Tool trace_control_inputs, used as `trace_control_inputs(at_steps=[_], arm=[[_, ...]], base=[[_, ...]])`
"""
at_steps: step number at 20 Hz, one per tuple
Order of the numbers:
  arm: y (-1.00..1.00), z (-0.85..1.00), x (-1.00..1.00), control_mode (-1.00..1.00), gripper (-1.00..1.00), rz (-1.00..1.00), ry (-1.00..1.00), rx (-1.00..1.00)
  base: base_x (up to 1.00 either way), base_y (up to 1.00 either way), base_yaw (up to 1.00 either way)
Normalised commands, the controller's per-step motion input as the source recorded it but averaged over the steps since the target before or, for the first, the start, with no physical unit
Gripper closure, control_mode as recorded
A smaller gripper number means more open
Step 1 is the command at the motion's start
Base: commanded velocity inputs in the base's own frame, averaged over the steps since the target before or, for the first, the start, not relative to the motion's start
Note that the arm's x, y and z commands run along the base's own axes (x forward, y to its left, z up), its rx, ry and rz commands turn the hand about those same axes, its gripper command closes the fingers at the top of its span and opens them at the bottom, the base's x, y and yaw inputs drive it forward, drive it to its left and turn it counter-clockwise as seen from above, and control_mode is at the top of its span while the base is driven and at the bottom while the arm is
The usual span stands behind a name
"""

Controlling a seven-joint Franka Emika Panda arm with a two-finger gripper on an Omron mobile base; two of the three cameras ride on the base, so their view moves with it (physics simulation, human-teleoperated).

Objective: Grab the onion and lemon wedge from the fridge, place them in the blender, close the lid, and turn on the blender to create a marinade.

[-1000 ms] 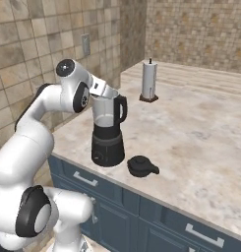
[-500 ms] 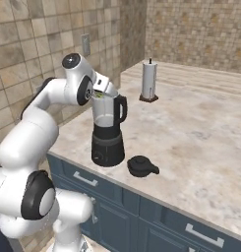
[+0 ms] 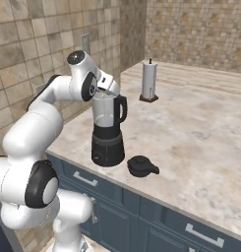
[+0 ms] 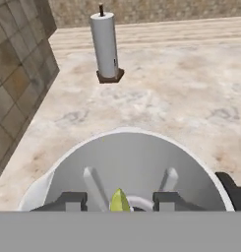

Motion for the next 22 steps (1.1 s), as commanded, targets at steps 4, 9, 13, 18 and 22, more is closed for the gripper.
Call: trace_control_inputs(at_steps=[4,9,13,18,22], arm=[[-0.16,0.0,-0.42,-1.0,-1.0,-0.09,0.0,0.0],[-0.01,0.03,-0.83,-1.0,-1.0,-0.02,-0.01,0.0],[0.07,0.08,-1.0,-1.0,-1.0,0.0,-0.12,0.0],[0.27,0.08,-0.91,-1.0,-1.0,0.0,-0.08,0.0],[0.35,0.0,-0.86,-1.0,-1.0,0.05,0.0,0.0]], base=[[0.0,0.0,0.0],[0.0,0.0,0.0],[0.0,0.0,0.0],[0.0,0.0,0.0],[0.0,0.0,0.0]])
